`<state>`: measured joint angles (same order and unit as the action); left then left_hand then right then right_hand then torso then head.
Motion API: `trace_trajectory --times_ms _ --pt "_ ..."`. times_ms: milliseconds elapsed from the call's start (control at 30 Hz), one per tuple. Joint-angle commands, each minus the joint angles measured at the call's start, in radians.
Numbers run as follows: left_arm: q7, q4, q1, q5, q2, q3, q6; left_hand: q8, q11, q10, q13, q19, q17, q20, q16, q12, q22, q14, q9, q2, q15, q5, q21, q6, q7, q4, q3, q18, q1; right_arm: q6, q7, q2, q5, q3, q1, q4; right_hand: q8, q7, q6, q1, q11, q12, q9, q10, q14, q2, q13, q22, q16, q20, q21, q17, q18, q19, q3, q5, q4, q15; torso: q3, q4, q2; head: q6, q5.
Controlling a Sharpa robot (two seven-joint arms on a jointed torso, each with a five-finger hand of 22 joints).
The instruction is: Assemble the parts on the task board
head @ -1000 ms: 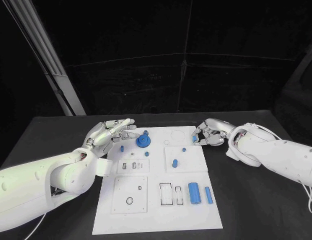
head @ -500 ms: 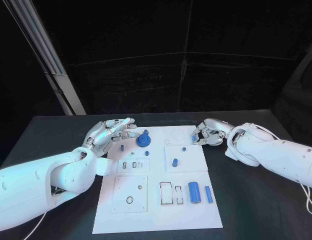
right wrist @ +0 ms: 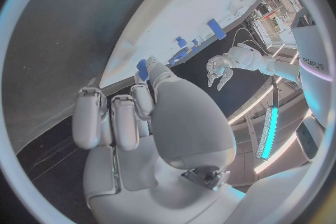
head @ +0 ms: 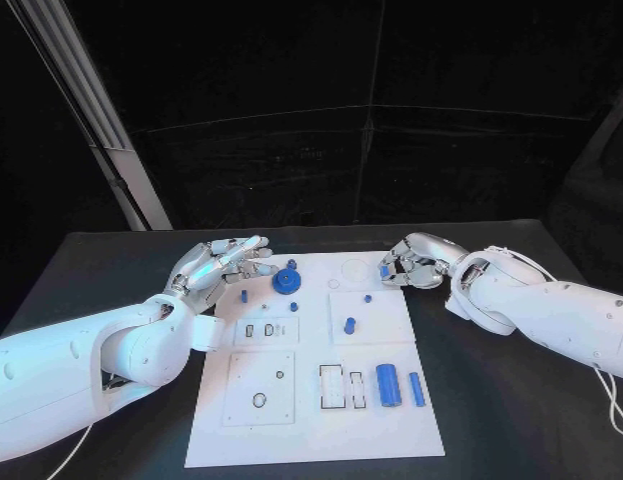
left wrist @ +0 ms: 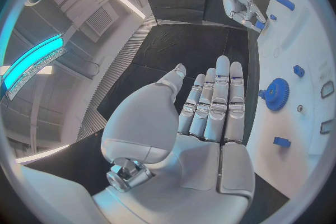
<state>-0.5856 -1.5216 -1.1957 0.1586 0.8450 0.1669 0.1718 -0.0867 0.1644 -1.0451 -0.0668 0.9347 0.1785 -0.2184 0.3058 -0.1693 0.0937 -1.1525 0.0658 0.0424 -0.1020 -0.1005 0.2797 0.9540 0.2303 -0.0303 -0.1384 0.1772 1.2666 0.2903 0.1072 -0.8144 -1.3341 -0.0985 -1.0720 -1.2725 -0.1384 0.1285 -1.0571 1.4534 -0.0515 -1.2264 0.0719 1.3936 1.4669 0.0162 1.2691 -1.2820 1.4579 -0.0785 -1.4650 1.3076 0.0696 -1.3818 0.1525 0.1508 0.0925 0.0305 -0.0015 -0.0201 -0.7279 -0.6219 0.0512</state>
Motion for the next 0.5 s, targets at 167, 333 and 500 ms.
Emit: trace_trajectory --times_ms 167,333,500 --pt "-0.002 0.001 -0.002 -0.001 0.005 -0.001 -0.009 0.000 -0.002 0.000 0.001 0.006 0.001 -0.003 -0.007 0.003 -0.001 0.004 0.000 0.004 -0.003 0.002 -0.006 0.000 -0.004 0.005 0.002 0.007 0.009 0.079 -0.064 -0.012 0.010 -0.002 -0.002 -0.105 -0.003 -0.017 -0.033 0.004 0.025 0.000 0.006 0.025 0.060 0.024 -0.001 -0.001 0.003 0.004 -0.004 0.038 -0.009 -0.008 0.009 -0.002 0.000 0.010 -0.0044 0.0002 0.007 -0.001 -0.002" --pt "-0.004 0.009 -0.003 0.002 0.006 -0.001 -0.007 0.000 -0.002 0.000 0.001 0.006 0.001 -0.003 -0.007 0.004 -0.001 0.004 0.000 0.004 -0.003 0.001 -0.006 0.000 -0.004 0.006 0.001 0.007 0.009 0.088 -0.121 0.009 -0.004 -0.002 -0.003 -0.171 -0.003 -0.018 -0.035 0.002 0.026 0.001 0.006 0.024 0.060 0.025 -0.001 -0.001 0.003 0.005 -0.004 0.037 -0.009 -0.007 0.010 -0.003 0.001 0.011 -0.0075 0.0009 0.015 -0.010 -0.011" --pt "-0.006 0.026 -0.006 0.005 0.000 -0.001 -0.005 0.000 -0.002 0.000 0.001 0.006 0.002 -0.003 -0.007 0.004 -0.001 0.004 0.000 0.004 -0.003 0.001 -0.006 0.001 -0.004 0.006 0.001 0.007 0.009 0.082 -0.196 0.073 -0.064 -0.002 -0.003 -0.199 0.000 -0.019 -0.037 -0.013 0.027 0.008 0.005 0.021 0.058 0.020 -0.007 0.006 -0.002 0.006 -0.002 0.028 -0.007 -0.003 0.012 -0.001 0.004 0.012 -0.0123 -0.0011 0.025 -0.023 -0.021"
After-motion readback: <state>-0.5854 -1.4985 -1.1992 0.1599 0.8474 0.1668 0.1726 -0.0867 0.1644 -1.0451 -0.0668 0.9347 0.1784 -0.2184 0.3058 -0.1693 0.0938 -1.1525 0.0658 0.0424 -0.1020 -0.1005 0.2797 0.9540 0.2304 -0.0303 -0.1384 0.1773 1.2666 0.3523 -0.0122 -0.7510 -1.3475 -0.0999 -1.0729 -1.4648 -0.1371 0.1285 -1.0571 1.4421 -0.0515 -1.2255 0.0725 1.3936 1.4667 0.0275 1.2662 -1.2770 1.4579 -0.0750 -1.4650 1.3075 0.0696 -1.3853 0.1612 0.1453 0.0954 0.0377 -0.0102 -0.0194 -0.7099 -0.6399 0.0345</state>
